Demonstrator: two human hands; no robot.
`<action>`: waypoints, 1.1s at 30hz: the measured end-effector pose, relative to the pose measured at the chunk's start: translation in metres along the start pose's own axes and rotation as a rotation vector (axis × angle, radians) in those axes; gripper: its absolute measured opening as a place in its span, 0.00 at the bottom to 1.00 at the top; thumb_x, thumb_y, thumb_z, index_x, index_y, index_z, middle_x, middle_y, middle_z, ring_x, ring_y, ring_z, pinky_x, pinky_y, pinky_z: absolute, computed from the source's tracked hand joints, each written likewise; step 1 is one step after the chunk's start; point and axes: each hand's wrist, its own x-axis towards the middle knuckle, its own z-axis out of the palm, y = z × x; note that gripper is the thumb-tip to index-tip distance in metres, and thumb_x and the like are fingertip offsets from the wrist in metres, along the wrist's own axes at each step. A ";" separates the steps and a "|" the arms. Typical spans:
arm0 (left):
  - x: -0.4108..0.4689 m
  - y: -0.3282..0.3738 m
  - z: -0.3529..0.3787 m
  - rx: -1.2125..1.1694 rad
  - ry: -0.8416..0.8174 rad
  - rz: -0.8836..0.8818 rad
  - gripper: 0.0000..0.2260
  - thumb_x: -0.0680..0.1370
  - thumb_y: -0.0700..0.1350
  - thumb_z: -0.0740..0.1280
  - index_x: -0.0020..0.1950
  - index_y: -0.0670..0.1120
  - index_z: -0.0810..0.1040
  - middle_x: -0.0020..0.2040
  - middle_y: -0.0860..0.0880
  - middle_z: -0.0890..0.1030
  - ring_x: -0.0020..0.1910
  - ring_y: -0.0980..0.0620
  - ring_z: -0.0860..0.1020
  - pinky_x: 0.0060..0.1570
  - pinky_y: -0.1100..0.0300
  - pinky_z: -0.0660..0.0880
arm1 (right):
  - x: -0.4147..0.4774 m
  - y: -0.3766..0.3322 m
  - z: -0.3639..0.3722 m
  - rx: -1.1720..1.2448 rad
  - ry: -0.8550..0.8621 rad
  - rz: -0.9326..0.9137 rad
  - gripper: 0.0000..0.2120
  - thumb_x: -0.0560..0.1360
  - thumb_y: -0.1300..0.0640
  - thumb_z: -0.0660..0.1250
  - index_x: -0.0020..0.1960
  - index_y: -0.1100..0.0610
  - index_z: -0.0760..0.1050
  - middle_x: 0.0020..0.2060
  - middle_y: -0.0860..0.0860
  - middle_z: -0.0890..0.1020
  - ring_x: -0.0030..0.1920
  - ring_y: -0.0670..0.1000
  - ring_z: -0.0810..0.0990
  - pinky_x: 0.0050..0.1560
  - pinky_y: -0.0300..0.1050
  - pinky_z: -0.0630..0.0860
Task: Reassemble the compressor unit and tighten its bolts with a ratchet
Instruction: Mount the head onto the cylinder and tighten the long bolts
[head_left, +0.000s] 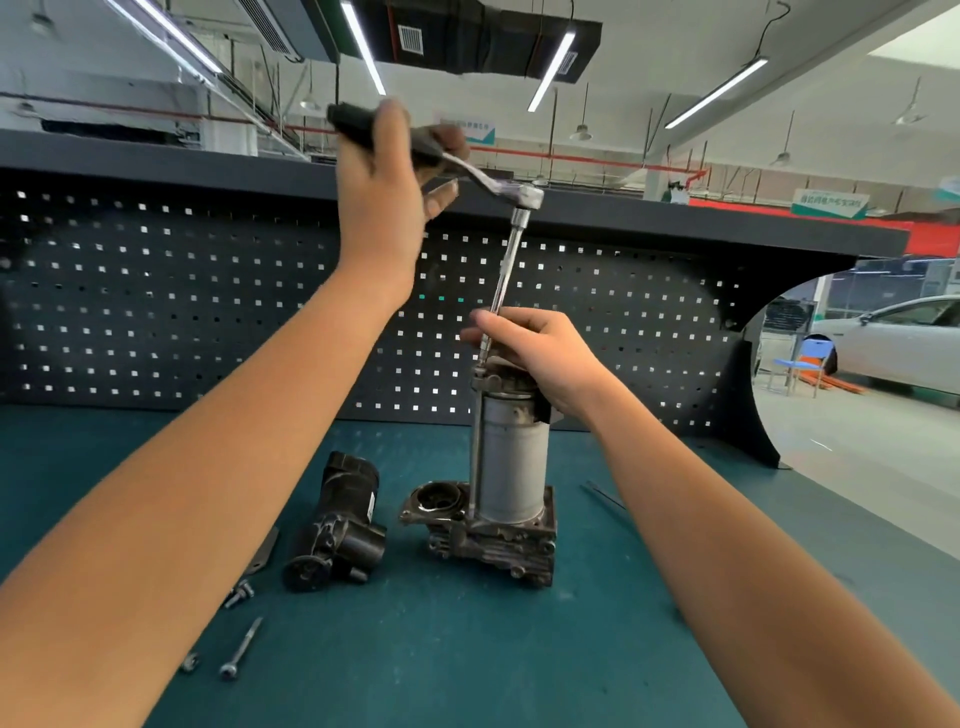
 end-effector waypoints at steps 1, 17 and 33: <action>0.009 -0.003 0.000 -0.116 0.093 -0.143 0.07 0.81 0.47 0.54 0.49 0.45 0.68 0.38 0.50 0.80 0.42 0.53 0.81 0.43 0.57 0.77 | 0.001 0.000 -0.001 0.011 -0.018 0.016 0.06 0.76 0.56 0.65 0.43 0.51 0.81 0.43 0.48 0.85 0.41 0.45 0.80 0.41 0.37 0.78; 0.001 -0.008 -0.004 -0.236 0.152 -0.212 0.13 0.82 0.53 0.52 0.55 0.47 0.70 0.41 0.52 0.80 0.45 0.57 0.80 0.46 0.56 0.75 | 0.001 -0.001 0.006 0.002 0.047 0.001 0.04 0.74 0.56 0.68 0.43 0.54 0.80 0.35 0.47 0.84 0.29 0.40 0.77 0.34 0.36 0.77; -0.034 -0.001 0.011 0.154 -0.005 0.230 0.03 0.81 0.45 0.55 0.49 0.48 0.67 0.44 0.47 0.77 0.44 0.57 0.77 0.47 0.63 0.72 | 0.003 -0.005 0.012 0.007 0.075 0.039 0.07 0.72 0.57 0.71 0.38 0.59 0.79 0.30 0.49 0.83 0.30 0.49 0.77 0.35 0.43 0.79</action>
